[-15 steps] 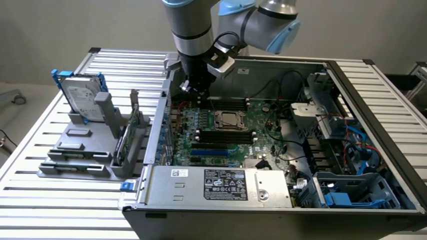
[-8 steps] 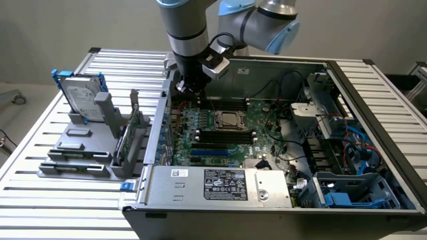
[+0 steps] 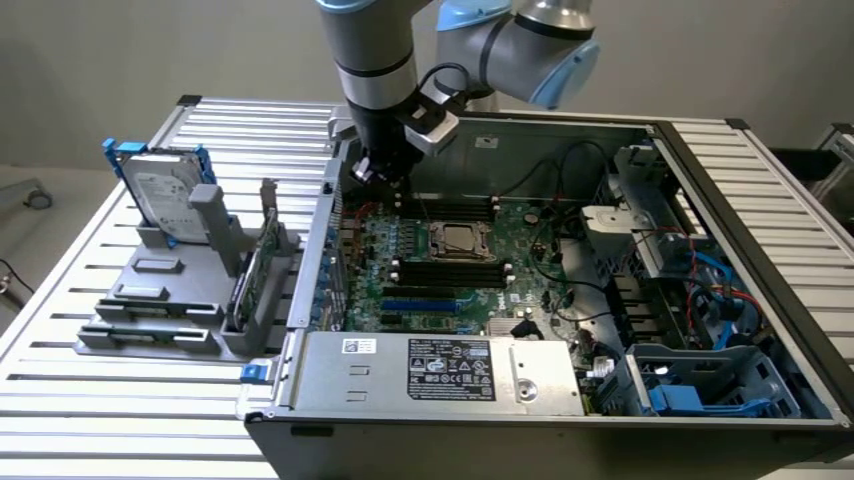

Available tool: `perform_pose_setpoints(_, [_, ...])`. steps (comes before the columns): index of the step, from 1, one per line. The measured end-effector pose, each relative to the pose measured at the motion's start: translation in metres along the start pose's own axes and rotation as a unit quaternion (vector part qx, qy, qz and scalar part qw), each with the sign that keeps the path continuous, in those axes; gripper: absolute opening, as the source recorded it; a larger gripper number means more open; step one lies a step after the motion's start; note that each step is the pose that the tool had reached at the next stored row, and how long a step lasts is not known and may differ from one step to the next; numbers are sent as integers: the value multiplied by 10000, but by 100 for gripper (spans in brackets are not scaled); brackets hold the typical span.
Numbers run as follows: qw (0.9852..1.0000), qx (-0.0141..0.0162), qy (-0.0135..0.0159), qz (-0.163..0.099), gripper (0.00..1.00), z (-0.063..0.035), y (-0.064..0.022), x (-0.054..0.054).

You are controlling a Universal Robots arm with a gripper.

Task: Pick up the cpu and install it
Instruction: 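Install the first cpu locking lever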

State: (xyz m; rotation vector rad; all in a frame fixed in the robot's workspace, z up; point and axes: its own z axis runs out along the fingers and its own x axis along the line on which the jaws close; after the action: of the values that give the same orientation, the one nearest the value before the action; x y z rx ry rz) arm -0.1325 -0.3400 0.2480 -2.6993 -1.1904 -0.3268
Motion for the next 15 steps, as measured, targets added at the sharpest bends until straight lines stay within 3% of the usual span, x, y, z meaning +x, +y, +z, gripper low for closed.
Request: perform_pose_setpoints(15, [9999, -103, 98, -35, 11, 18, 66, 81])
